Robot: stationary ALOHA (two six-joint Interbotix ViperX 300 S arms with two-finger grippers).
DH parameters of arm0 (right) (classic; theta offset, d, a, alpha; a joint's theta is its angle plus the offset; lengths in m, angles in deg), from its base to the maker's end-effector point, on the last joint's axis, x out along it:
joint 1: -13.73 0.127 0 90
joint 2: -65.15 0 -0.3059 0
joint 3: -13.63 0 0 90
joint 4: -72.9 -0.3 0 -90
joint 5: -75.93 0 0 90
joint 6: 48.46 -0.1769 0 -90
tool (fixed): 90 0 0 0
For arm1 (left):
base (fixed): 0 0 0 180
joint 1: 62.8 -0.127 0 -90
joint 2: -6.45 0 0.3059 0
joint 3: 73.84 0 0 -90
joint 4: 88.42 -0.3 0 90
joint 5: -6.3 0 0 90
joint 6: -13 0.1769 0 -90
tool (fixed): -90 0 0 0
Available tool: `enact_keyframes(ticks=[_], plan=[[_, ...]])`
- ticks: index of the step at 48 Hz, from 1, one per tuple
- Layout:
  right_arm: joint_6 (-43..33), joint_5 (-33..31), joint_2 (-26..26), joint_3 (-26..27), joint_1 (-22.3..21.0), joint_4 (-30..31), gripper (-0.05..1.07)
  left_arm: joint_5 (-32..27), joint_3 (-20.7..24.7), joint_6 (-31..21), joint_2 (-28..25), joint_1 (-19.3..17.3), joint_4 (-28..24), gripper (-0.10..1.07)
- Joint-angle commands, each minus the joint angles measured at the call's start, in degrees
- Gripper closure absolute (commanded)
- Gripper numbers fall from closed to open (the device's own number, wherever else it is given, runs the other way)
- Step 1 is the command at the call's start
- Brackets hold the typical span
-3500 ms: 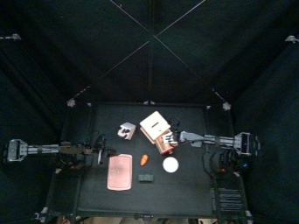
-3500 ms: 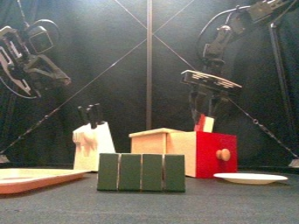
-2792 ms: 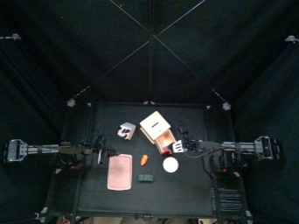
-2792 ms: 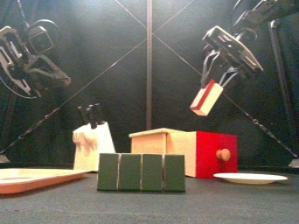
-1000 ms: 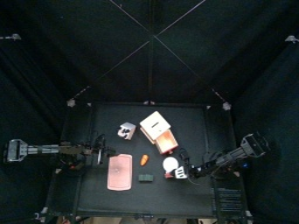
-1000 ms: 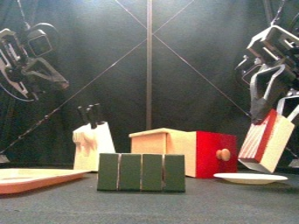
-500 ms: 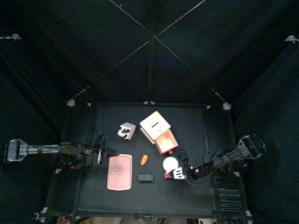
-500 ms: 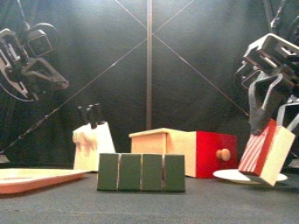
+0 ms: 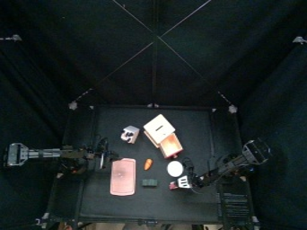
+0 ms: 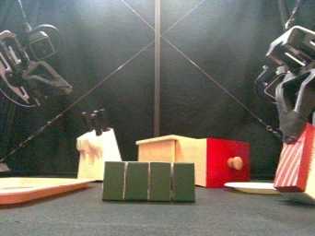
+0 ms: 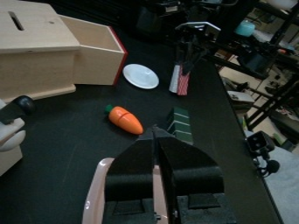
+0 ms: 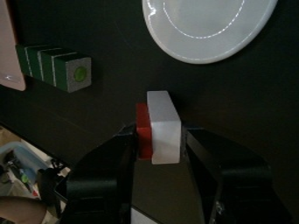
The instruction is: Put salmon sushi below small plate
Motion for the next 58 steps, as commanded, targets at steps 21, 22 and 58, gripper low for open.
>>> enact_keyframes(ticks=[21,22,58], plan=[[0.4,-0.9,-1.4,-1.6,1.8,-5.5,0.28,0.3,0.5,0.2,-0.1,0.1,0.1,0.62],[0.4,-1.1,-1.4,-1.6,1.8,-5.6,0.26,0.3,0.4,0.2,-0.1,0.1,0.1,0.62],[1.6,-7.3,0.2,-1.7,2.5,-8.0,0.07,0.3,0.4,0.2,-0.1,-0.1,0.1,0.62]])
